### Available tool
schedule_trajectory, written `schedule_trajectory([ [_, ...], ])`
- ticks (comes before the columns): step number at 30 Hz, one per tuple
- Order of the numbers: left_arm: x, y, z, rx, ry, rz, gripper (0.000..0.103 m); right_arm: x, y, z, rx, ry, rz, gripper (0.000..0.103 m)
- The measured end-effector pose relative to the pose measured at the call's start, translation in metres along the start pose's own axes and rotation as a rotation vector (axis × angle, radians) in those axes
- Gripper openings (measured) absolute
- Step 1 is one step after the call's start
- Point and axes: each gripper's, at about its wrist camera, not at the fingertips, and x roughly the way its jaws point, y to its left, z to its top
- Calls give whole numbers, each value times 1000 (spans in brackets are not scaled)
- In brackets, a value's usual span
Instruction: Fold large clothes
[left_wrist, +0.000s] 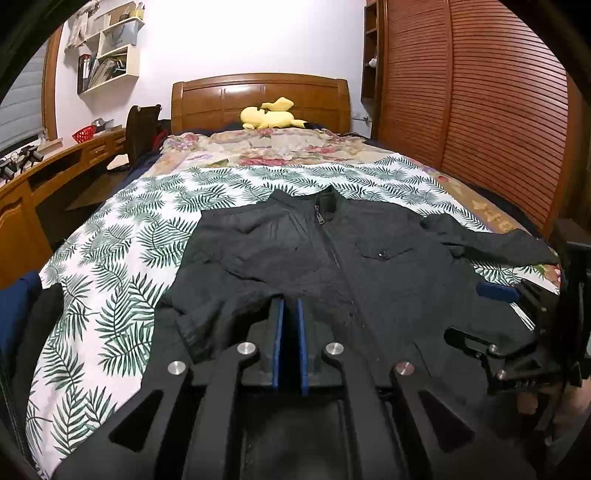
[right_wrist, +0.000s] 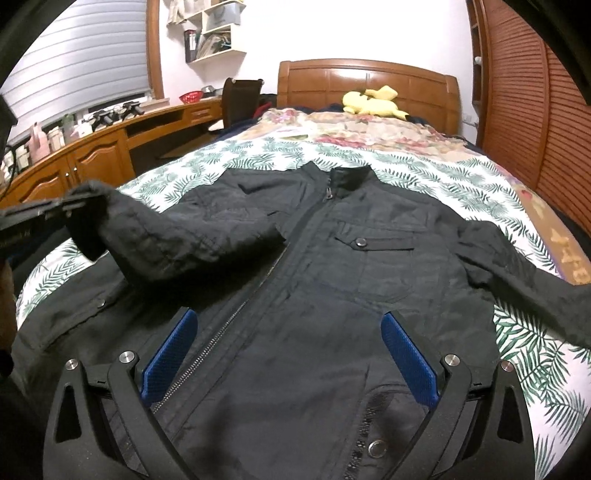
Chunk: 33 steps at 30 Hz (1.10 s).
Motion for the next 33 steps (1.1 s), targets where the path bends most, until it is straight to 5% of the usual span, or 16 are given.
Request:
schedule_trajectory([
  [11,-36,41,-10,-54,-67,26,22,12,36,4,-39,18,99,91],
  [24,-66,103,-33,-103,-79,123,26,41,129,17,-142,43,279,86],
  [33,-72,124,-39,-122,-81,160,27,67,182,13,-265,82,300,86],
])
